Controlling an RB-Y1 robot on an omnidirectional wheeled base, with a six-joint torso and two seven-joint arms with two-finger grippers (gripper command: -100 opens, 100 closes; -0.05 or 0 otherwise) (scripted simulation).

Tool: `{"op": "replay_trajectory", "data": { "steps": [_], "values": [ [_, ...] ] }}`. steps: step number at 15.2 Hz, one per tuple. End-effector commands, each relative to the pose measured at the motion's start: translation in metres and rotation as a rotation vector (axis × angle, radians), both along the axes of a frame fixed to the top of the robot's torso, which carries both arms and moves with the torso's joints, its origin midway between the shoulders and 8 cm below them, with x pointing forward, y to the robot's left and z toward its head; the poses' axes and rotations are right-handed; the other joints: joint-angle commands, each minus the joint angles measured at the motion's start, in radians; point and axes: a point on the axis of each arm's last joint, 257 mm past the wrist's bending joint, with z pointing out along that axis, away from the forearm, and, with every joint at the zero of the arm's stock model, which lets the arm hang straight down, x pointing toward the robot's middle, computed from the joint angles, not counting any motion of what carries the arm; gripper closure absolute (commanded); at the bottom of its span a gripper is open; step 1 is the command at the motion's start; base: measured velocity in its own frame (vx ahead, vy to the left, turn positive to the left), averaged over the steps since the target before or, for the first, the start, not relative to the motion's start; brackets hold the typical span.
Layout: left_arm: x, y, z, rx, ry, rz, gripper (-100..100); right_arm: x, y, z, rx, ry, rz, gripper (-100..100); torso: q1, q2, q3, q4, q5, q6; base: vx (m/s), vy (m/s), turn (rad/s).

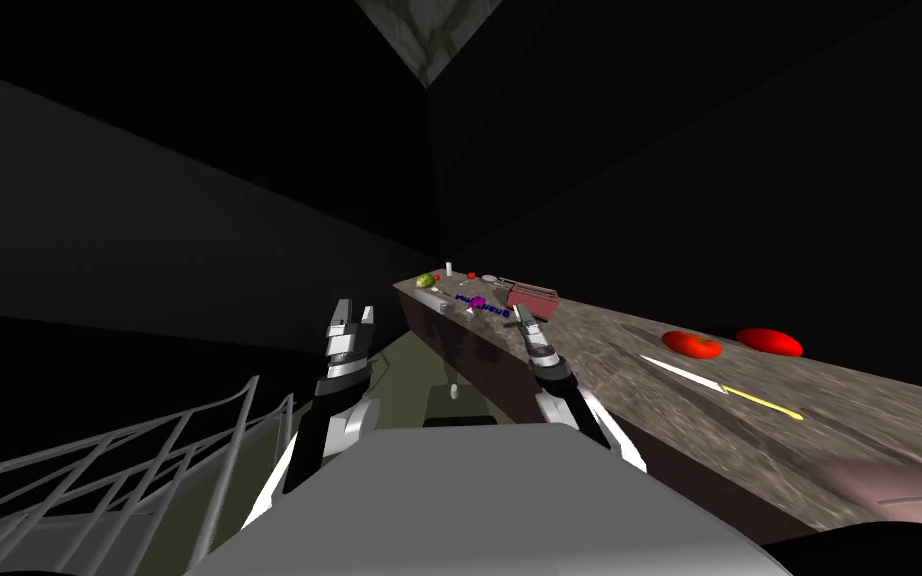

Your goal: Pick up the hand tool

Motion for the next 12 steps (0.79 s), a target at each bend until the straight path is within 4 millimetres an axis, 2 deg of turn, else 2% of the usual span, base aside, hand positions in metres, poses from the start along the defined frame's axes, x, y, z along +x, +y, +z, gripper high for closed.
{"op": "replay_trajectory", "data": {
  "steps": [1,4,6,7,8,9,10,11,12],
  "values": [
    [0.000,0.000,0.000,0.000,0.000,0.000,0,0.001,0.009,-0.010,-0.055,0.001,0.027,-100,0.000,0.000,0.000,0.000,0.000,0.000,-0.082,0.057,0.047],
    [0.000,0.000,0.000,0.000,0.000,0.000,0,0.003,0.028,-0.031,-0.162,-0.007,0.081,-100,0.000,0.002,0.001,0.001,0.000,0.000,-0.112,0.074,0.064],
    [0.000,0.000,0.000,0.000,0.000,0.000,0,0.004,0.028,-0.037,-0.188,0.005,0.088,-100,0.003,0.001,0.001,0.000,0.001,0.000,-0.069,0.091,0.038],
    [0.000,0.000,0.000,0.000,0.000,0.000,0,0.005,0.036,-0.051,-0.246,0.003,0.115,-100,0.002,0.000,0.000,0.000,0.001,0.000,-0.065,0.075,0.061],
    [0.000,0.000,0.000,0.000,0.000,0.000,0,0.005,0.035,-0.054,-0.260,0.008,0.119,-100,0.001,0.000,0.000,0.000,0.000,0.000,-0.076,0.079,0.070],
    [0.000,0.000,0.000,0.000,0.000,0.000,0,0.003,0.044,-0.062,-0.310,-0.008,0.146,-100,0.001,0.000,0.000,0.000,0.000,0.000,-0.105,0.094,0.110],
    [0.000,0.000,0.000,0.000,0.000,0.000,0,0.005,0.041,-0.071,-0.332,0.010,0.149,-100,0.002,0.001,0.001,0.000,0.000,0.000,-0.108,0.089,0.098],
    [0.000,0.000,0.000,0.000,0.000,0.000,0,0.005,0.041,-0.072,-0.336,0.011,0.150,-100,0.002,0.002,0.001,0.000,0.000,0.000,-0.077,0.059,0.021],
    [0.000,0.000,0.000,0.000,0.000,0.000,0,0.005,0.047,-0.085,-0.393,0.004,0.177,-100,0.001,0.001,0.001,0.000,0.000,0.000,-0.068,0.070,0.069]
  ]
}}
